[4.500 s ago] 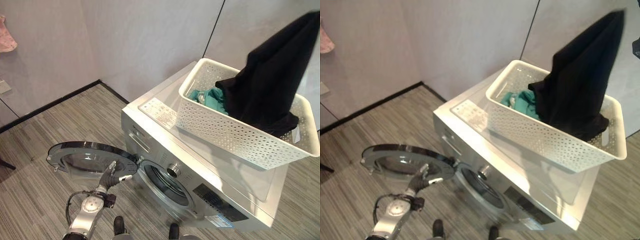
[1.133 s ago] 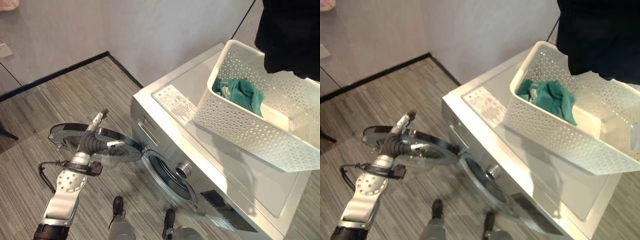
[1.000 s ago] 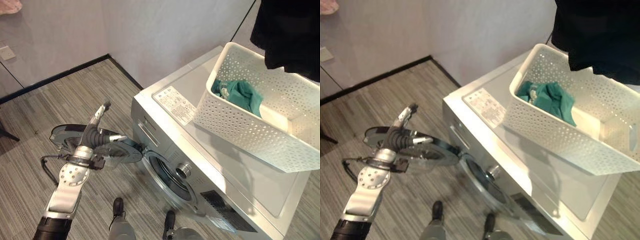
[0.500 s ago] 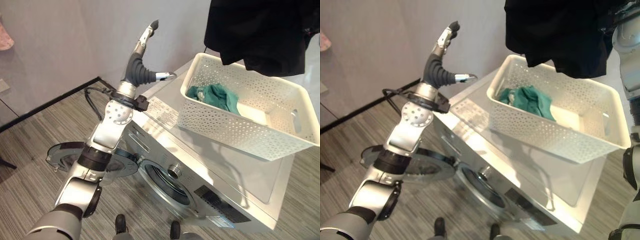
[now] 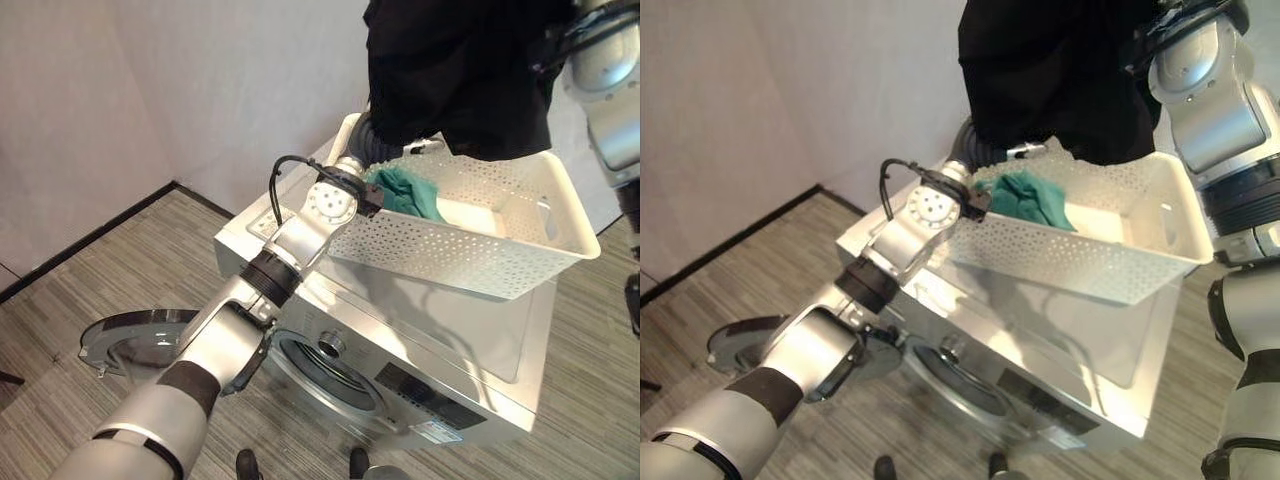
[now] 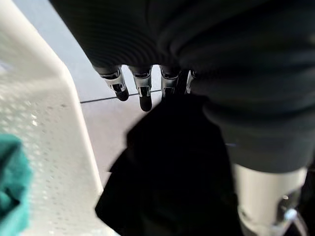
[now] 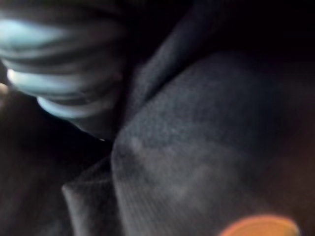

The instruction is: Grab the laundry basket,head to the washer,open it,put in the laundry and shut it.

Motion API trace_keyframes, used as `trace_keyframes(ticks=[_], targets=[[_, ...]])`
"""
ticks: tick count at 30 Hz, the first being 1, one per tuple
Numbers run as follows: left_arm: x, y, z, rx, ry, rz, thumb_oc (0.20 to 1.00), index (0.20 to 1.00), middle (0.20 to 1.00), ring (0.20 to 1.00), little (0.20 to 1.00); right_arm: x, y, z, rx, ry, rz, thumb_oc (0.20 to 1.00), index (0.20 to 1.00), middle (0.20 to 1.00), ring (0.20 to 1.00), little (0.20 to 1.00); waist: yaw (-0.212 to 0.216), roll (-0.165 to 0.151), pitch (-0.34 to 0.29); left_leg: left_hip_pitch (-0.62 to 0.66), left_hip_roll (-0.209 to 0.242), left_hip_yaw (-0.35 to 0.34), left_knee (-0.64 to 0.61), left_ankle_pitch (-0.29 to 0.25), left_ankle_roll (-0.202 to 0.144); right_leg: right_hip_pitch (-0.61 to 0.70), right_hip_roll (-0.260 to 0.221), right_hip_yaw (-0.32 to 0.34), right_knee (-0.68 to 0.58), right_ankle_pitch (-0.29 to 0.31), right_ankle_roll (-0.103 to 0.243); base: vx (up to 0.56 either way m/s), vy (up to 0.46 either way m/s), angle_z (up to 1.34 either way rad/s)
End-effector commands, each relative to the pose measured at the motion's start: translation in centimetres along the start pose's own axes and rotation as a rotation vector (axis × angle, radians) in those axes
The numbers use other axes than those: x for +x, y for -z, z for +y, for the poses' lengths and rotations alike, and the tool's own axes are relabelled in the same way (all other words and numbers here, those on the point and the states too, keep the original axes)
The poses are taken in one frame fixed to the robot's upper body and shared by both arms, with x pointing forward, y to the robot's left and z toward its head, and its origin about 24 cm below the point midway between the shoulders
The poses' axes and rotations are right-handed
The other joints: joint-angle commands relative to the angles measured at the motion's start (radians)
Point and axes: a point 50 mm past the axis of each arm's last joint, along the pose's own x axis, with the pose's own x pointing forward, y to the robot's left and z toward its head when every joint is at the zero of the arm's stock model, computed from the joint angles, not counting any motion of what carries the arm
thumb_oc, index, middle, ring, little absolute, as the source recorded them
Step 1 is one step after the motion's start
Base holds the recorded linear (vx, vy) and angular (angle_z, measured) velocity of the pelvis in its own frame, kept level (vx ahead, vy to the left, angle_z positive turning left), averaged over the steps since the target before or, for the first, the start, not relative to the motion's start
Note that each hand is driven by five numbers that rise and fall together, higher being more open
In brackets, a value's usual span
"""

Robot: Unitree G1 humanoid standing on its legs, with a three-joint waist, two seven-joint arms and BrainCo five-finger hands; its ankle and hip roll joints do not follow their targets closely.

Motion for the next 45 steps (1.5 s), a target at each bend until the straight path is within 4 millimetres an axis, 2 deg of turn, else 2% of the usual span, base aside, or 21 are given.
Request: trace_keyframes(ticks=[1,10,15,16,18,25,30,31,32,33,38,39,45], targets=[[1.9,-4.3,0.7,0.022,-0.042,-0.133,1.0,1.0,1.0,1.0,1.0,2.7,-3.8,-4.6,0.053,0.178,-0.102,0.2,0.2,0.2,0.2,0.2,0.05,-0.036,-0.063,0.174,0.076,0.037,0.006,-0.228,-0.048,-0.085,-0.08,0.097,-0.001,-0.004,0.068,0.0,-0.005,-0.06],[1.7,-7.1,-1.1,-0.137,0.003,-0.232,1.0,1.0,1.0,1.0,1.0,2.6,-3.5,-4.3,0.09,0.192,-0.096,0.2,0.2,0.2,0.2,0.2,0.043,-0.033,-0.071,0.178,0.077,0.043,0.006,-0.226,-0.049,-0.084,-0.077,0.104,-0.001,-0.005,0.068,0.0,0.004,-0.06],[1.5,-7.1,-2.1,-0.186,0.032,-0.236,1.0,1.0,1.0,1.0,1.0,2.2,-3.3,-3.2,0.115,0.18,-0.1,0.2,0.2,0.2,0.2,0.2,0.034,-0.035,-0.075,0.183,0.076,0.053,0.006,-0.228,-0.049,-0.084,-0.078,0.108,-0.001,-0.004,0.07,0.0,0.0,0.0],[1.5,-7.0,-2.2,-0.188,0.031,-0.232,0.821,0.821,0.821,0.821,0.821,2.2,-3.4,-2.9,0.123,0.175,-0.105,0.2,0.2,0.2,0.2,0.2,0.031,-0.034,-0.075,0.185,0.076,0.055,0.006,-0.229,-0.049,-0.085,-0.078,0.11,-0.001,-0.003,0.071,0.01,0.004,-0.03],[1.6,-7.1,-2.0,-0.197,0.018,-0.234,0.2,0.2,0.2,0.2,0.2,2.1,-3.7,-2.2,0.146,0.163,-0.117,0.2,0.2,0.2,0.2,0.2,0.024,-0.032,-0.077,0.188,0.075,0.065,0.006,-0.229,-0.049,-0.088,-0.078,0.117,-0.001,0.0,0.072,0.01,0.016,-0.06],[0.8,-7.8,-0.3,-0.284,-0.065,-0.321,0.2,0.2,0.2,0.2,0.2,0.5,-3.8,-0.3,0.197,0.125,-0.169,0.2,0.2,0.2,0.2,0.2,0.004,-0.03,-0.078,0.201,0.073,0.092,0.006,-0.233,-0.047,-0.096,-0.078,0.137,-0.001,0.005,0.074,0.01,0.006,-0.12],[0.3,-7.4,0.7,-0.288,-0.128,-0.342,0.2,0.2,0.2,0.2,0.2,-0.6,-3.7,0.8,0.304,0.085,-0.201,0.2,0.2,0.2,0.2,0.2,-0.008,-0.031,-0.083,0.211,0.072,0.108,0.006,-0.235,-0.047,-0.1,-0.077,0.152,-0.001,0.008,0.075,0.01,0.003,-0.12],[0.1,-7.4,1.3,-0.278,-0.155,-0.363,0.2,0.2,0.2,0.2,0.2,-1.2,-3.5,1.4,0.352,0.048,-0.208,0.313,0.313,0.313,0.313,0.313,-0.016,-0.031,-0.086,0.214,0.071,0.114,0.006,-0.235,-0.049,-0.1,-0.077,0.154,-0.001,0.008,0.076,0.01,0.0,-0.17],[0.1,-7.4,1.3,-0.278,-0.155,-0.362,0.2,0.2,0.2,0.2,0.2,-1.2,-3.5,1.4,0.354,0.047,-0.207,0.464,0.464,0.464,0.464,0.464,-0.016,-0.031,-0.087,0.214,0.071,0.114,0.006,-0.235,-0.049,-0.1,-0.077,0.154,-0.001,0.008,0.076,0.01,0.005,-0.1],[0.0,-7.3,1.8,-0.27,-0.177,-0.368,0.2,0.2,0.2,0.2,0.2,-1.8,-3.1,2.2,0.408,-0.01,-0.197,1.0,1.0,1.0,1.0,1.0,-0.024,-0.031,-0.089,0.217,0.07,0.121,0.006,-0.235,-0.05,-0.102,-0.079,0.157,-0.001,0.011,0.077,0.0,0.0,0.0],[0.0,-7.2,2.4,-0.264,-0.2,-0.368,0.2,0.2,0.2,0.2,0.2,-2.3,-2.9,2.6,0.447,-0.039,-0.198,1.0,1.0,1.0,1.0,1.0,-0.031,-0.027,-0.09,0.22,0.069,0.128,0.006,-0.235,-0.05,-0.104,-0.079,0.162,-0.001,0.014,0.078,0.0,0.009,-0.09],[-0.2,-7.3,3.1,-0.251,-0.229,-0.386,0.2,0.2,0.2,0.2,0.2,-3.0,-2.1,2.6,0.481,-0.033,-0.18,1.0,1.0,1.0,1.0,1.0,-0.034,-0.023,-0.09,0.223,0.066,0.131,0.006,-0.235,-0.05,-0.104,-0.079,0.164,-0.001,0.014,0.08,0.0,0.015,-0.06],[-0.2,-7.5,3.4,-0.242,-0.244,-0.402,0.2,0.2,0.2,0.2,0.2,-3.6,-0.3,2.6,0.553,-0.028,-0.115,1.0,1.0,1.0,1.0,1.0,-0.036,-0.02,-0.093,0.223,0.063,0.132,0.006,-0.235,-0.049,-0.104,-0.084,0.164,-0.001,0.016,0.083,0.0,0.0,0.0]])
